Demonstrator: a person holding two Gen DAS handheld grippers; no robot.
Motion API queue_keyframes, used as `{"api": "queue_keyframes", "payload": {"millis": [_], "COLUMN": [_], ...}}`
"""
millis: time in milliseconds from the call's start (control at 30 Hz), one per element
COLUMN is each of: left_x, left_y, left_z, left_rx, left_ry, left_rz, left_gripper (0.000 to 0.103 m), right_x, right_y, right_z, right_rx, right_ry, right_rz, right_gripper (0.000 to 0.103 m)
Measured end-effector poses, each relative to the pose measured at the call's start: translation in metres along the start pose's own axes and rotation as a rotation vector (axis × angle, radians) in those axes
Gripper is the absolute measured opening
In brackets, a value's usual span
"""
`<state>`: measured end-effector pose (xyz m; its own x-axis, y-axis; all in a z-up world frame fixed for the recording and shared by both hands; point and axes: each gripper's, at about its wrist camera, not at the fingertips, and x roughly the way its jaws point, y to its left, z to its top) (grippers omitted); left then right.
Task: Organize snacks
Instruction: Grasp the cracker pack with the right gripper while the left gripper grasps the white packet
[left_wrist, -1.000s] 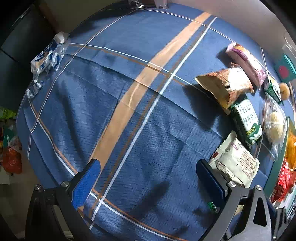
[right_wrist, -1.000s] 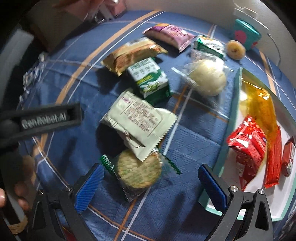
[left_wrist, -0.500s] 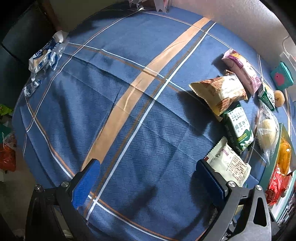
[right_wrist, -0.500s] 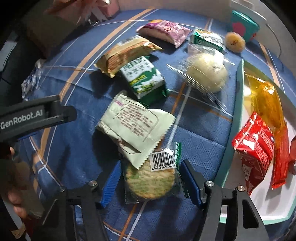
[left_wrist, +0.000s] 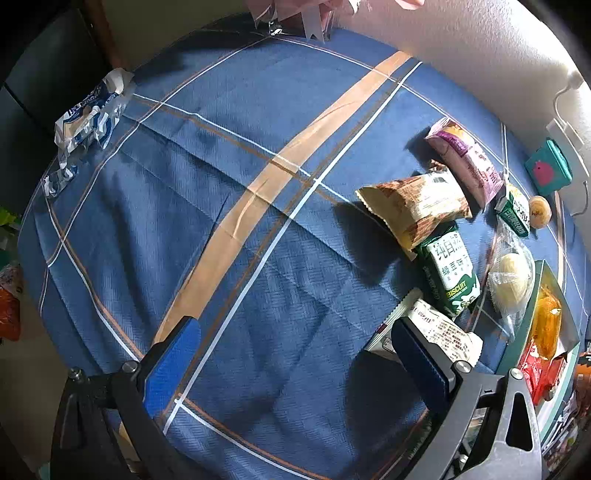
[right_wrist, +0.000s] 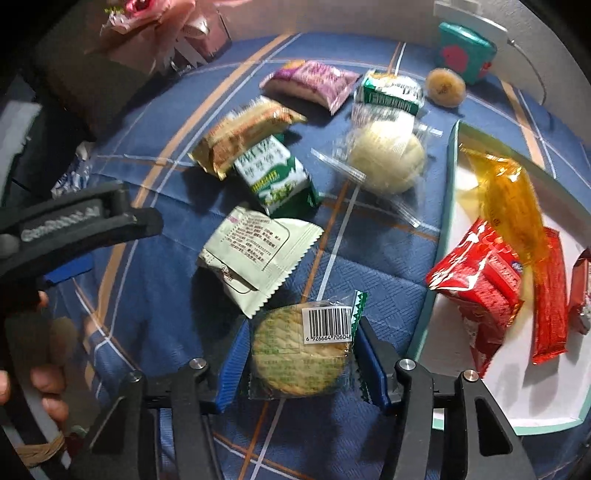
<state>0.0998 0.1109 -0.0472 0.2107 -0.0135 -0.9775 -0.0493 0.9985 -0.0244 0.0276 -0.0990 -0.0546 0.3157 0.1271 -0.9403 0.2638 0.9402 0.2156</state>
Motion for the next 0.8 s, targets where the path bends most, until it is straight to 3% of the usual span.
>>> {"api": "queue_keyframes", "payload": {"millis": [467, 800], "left_x": [-0.013, -0.001], "left_y": [-0.031, -0.074], "left_z": [-0.002, -0.01], "left_rx": [0.061, 0.176], "left_ry": [-0.019, 0.025], "left_rz": [-0.041, -0.076], "left_gripper": [0.103, 0.103], "right_x": [-0.06, -0.088], "right_y": [-0.043, -0.109], "right_z": [0.005, 0.0], "right_rx": [0.136, 0.339], "right_ry": [-0.143, -0.227], "right_rz": [0.031, -0.045], "right_gripper": [0.059, 0.059]}}
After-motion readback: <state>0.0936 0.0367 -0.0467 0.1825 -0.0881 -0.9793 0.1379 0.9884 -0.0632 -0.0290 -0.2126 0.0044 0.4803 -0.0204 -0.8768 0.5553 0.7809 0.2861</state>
